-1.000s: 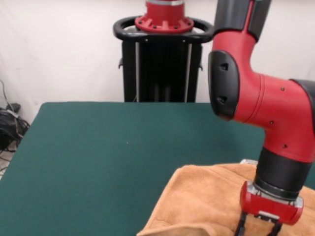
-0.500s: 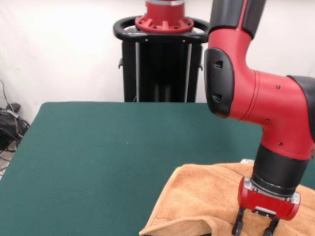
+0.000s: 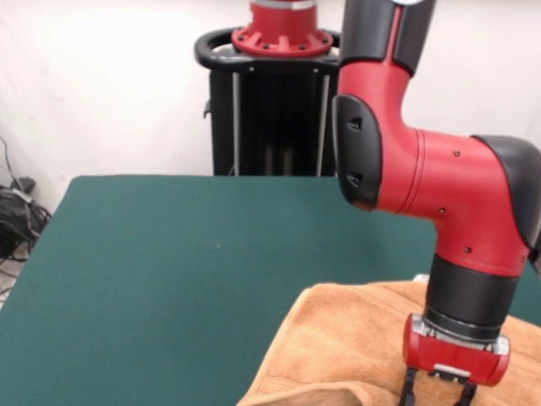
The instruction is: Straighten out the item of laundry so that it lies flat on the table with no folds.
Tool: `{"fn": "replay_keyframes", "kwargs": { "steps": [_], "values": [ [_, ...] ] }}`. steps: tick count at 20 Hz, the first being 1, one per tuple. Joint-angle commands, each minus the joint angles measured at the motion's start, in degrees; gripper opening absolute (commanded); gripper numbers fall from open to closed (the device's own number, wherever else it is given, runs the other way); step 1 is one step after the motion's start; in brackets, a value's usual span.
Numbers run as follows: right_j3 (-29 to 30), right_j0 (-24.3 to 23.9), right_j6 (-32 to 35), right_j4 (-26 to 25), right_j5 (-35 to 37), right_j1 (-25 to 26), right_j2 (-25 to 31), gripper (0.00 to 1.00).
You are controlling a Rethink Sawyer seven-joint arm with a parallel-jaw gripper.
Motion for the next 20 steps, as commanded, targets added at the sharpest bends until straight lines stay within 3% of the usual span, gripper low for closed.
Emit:
{"fn": "replay_keyframes", "kwargs": {
  "steps": [1,5,13,15,17,20],
  "values": [
    [7.23,-0.81,4.62,-3.66,1.12,3.46,7.91,1.00],
    [8.27,-0.06,4.98,-3.75,3.69,0.69,6.97,1.00],
    [10.62,-1.24,6.82,-3.14,-0.15,-6.15,7.26,1.00],
    [9.08,-0.70,6.22,-2.12,5.33,-8.87,4.37,1.00],
    [5.43,-0.73,4.29,-1.68,15.39,-10.82,1.88,1.00],
    [2.38,-3.23,2.21,-1.46,22.56,-12.84,3.28,1.00]
  ]
}}
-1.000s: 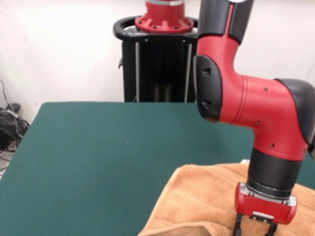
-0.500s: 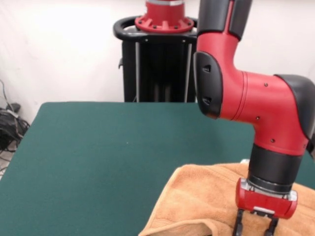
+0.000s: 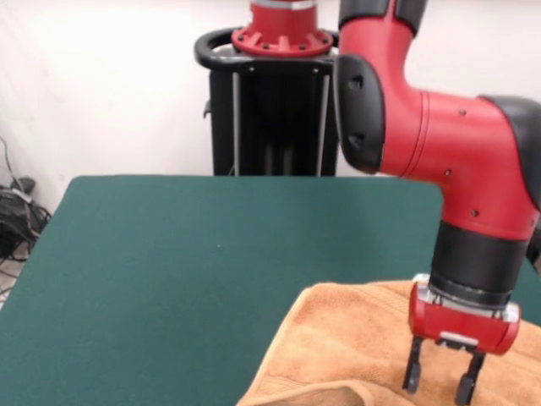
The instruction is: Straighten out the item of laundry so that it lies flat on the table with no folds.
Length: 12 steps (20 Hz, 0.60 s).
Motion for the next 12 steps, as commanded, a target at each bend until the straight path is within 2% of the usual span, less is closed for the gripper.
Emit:
{"fn": "replay_keyframes", "kwargs": {
  "steps": [1,5,9,12],
  "values": [
    [-2.58,-3.31,2.28,-0.34,20.72,-7.15,2.49,1.00],
    [-1.94,-4.47,2.18,-0.55,26.77,-9.30,3.39,1.00],
    [5.95,-5.61,1.59,-1.24,27.88,-11.74,5.20,1.00],
    [11.43,-5.55,1.76,-2.92,24.31,-11.57,5.65,1.00]
  ]
}}
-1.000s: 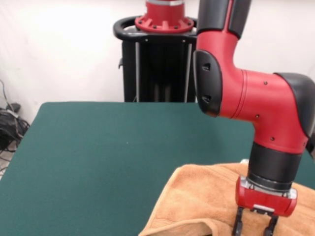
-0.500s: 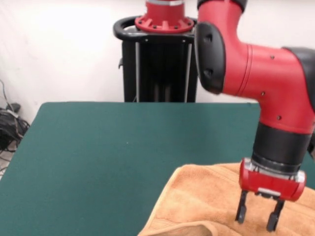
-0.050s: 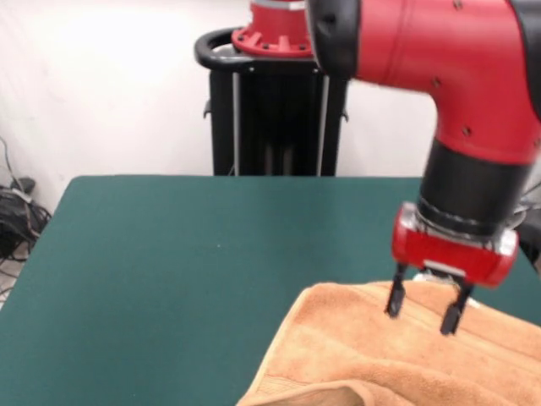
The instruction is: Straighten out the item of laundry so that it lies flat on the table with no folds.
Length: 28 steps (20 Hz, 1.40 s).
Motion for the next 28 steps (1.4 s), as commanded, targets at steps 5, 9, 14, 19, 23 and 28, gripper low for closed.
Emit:
{"fn": "replay_keyframes", "kwargs": {
  "steps": [5,9,14,19,23,28],
  "values": [
    [18.95,-2.98,0.83,-5.74,-10.18,1.13,9.09,1.00],
    [19.94,-3.40,0.96,-8.62,-14.69,4.15,9.91,1.00],
    [19.72,-3.78,1.49,-11.48,-18.67,7.48,10.62,1.00],
    [22.08,-7.98,-1.20,-14.08,-19.34,7.80,15.94,1.00],
    [23.92,-10.25,-2.67,-15.96,-15.31,5.73,18.07,1.00],
    [21.63,-9.37,-0.02,-18.21,-17.70,8.09,15.32,1.00]
  ]
}}
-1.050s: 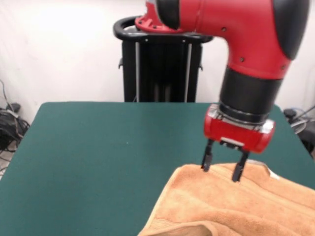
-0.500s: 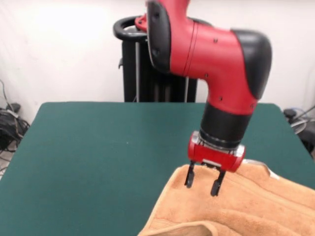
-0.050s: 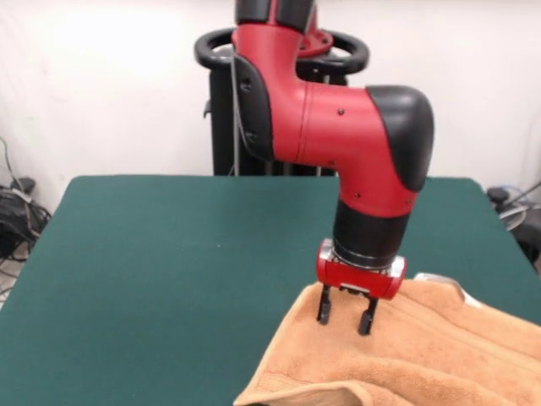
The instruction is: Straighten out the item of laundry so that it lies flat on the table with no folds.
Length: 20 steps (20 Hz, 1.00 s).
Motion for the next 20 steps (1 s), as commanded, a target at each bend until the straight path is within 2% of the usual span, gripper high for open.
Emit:
{"fn": "replay_keyframes", "kwargs": {
  "steps": [1,5,7,11,15,20],
  "values": [
    [3.73,1.89,2.28,-5.01,0.30,5.75,2.04,1.00],
    [-1.33,12.25,14.13,-1.27,-4.80,11.82,-11.23,1.00],
    [-4.17,16.02,17.21,1.41,-3.01,15.01,-15.96,1.00],
    [-7.89,21.28,19.30,4.63,1.94,19.65,-22.99,1.00],
    [-10.31,23.36,19.53,7.30,2.88,23.95,-26.97,1.00],
    [-10.38,22.31,17.48,9.16,-0.68,26.25,-27.26,1.00]
  ]
}}
